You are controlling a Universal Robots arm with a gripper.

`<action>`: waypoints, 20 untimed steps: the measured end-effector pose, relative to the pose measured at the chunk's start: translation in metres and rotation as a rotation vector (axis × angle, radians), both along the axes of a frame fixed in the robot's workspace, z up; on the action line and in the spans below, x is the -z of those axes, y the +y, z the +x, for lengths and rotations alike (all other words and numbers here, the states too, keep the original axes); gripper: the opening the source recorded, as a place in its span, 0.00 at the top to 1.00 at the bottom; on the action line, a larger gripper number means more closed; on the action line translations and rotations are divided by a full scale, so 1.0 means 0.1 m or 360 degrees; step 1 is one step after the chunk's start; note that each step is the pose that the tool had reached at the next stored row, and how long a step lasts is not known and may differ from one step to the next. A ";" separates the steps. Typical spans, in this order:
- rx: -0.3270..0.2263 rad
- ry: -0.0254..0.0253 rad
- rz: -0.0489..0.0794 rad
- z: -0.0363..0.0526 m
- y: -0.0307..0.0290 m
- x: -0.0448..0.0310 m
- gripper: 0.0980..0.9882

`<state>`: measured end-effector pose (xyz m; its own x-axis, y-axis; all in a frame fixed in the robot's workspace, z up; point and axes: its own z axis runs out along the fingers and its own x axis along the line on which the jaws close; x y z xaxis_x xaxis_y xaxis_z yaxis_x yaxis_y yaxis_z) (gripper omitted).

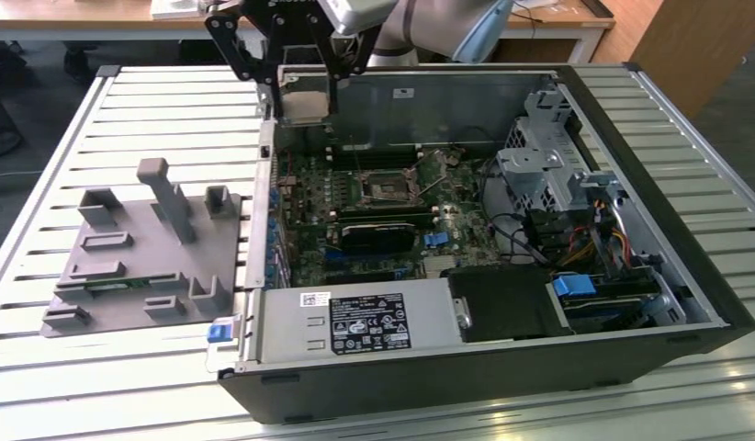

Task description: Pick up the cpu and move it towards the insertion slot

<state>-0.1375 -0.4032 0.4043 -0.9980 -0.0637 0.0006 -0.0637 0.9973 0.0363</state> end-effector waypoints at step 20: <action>0.0000 0.00001 0.0000 0.294 0.034 0.000 0.49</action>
<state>-0.1081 -0.3998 0.4043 -0.9980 -0.0637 0.0007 -0.0636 0.9973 0.0362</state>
